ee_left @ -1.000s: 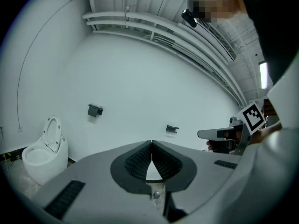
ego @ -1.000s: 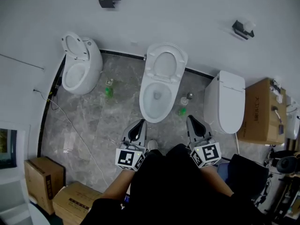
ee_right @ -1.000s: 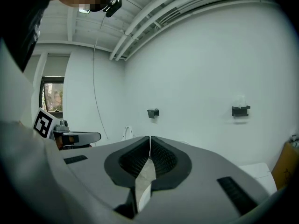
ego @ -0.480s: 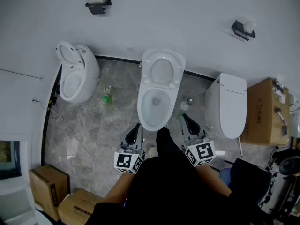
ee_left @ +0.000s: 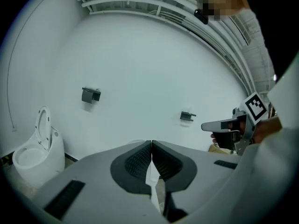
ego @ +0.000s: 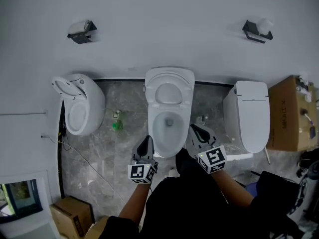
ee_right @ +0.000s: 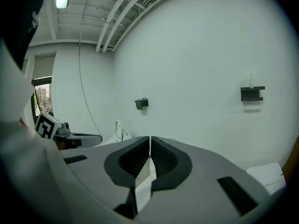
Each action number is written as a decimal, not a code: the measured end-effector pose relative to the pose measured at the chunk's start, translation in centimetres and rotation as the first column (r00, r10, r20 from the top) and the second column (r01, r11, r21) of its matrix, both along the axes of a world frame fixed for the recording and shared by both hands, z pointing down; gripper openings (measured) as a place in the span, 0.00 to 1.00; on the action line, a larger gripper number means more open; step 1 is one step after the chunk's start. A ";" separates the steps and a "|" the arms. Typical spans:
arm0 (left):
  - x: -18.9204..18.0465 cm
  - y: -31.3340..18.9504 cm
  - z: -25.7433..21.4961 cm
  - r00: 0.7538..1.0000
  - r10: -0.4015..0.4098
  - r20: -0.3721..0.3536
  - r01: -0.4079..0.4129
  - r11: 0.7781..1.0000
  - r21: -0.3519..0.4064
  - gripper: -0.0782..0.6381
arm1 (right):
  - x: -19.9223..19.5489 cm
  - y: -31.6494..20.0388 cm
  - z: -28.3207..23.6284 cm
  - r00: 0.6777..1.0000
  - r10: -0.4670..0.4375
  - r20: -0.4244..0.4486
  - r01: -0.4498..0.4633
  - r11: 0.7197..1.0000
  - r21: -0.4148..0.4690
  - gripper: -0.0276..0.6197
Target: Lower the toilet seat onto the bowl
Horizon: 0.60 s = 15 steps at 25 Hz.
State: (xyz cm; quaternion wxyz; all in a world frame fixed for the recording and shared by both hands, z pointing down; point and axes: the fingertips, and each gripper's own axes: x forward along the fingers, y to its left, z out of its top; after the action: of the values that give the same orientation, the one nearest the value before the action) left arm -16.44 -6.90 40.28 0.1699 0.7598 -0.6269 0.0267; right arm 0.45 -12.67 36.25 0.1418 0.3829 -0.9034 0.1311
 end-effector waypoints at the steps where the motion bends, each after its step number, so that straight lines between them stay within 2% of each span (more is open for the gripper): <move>1: -0.2 -1.4 0.3 1.000 -0.003 0.012 0.003 1.000 0.001 0.13 | -0.1 -1.0 0.4 1.000 -0.005 -0.002 0.005 1.000 -0.010 0.09; 6: -1.1 -7.3 2.5 0.999 -0.004 0.050 0.005 1.000 -0.018 0.13 | -0.5 -6.0 2.9 1.000 -0.005 -0.008 0.005 0.998 -0.070 0.09; 11: -2.1 -11.7 5.6 0.997 0.010 0.074 -0.005 0.997 -0.071 0.13 | -0.4 -10.8 4.9 1.000 0.008 -0.028 -0.010 0.997 -0.077 0.09; 13: -2.5 -13.6 6.8 0.998 0.014 0.064 -0.008 0.996 -0.090 0.13 | -0.2 -12.6 5.8 0.999 0.007 -0.046 -0.011 0.997 -0.082 0.09; 15: -2.6 -15.6 8.5 1.000 0.020 0.021 -0.017 0.991 -0.130 0.13 | 0.0 -14.3 6.8 0.998 0.003 -0.061 -0.009 0.996 -0.091 0.09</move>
State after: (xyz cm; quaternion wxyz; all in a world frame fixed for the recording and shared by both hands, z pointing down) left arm -19.08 -22.51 48.73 0.2115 0.7527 -0.6187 0.0774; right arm 0.49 -27.01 43.04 0.1861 0.3825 -0.8906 0.1609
